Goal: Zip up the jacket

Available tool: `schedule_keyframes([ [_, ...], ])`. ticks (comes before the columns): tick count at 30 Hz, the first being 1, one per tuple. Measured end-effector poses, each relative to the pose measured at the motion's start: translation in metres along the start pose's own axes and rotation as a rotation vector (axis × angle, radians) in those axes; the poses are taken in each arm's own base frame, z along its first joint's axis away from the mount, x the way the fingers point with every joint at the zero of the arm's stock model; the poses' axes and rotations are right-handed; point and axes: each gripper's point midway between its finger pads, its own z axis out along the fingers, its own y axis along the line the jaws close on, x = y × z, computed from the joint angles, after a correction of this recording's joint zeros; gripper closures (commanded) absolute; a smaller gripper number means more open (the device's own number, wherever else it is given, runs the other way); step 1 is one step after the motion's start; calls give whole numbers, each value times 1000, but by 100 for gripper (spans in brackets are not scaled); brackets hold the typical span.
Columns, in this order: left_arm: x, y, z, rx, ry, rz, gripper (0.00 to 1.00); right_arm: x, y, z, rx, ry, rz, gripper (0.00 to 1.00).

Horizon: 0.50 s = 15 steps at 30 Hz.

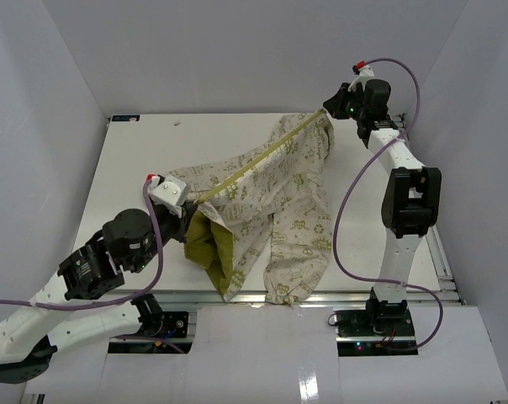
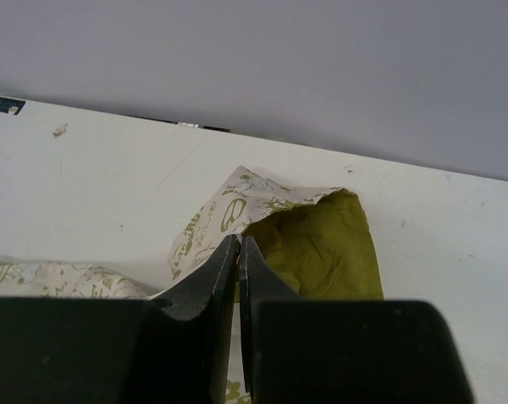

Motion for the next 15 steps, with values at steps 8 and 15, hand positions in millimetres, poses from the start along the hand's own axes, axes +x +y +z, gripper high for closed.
schedule_keyframes([
  [8, 6, 10, 19, -108, -1, 34, 93, 6, -11, -2, 0, -15, 24, 92],
  [15, 48, 18, 61, -172, 151, -4, 100, 36, -17, -34, 28, 8, 52, 92],
])
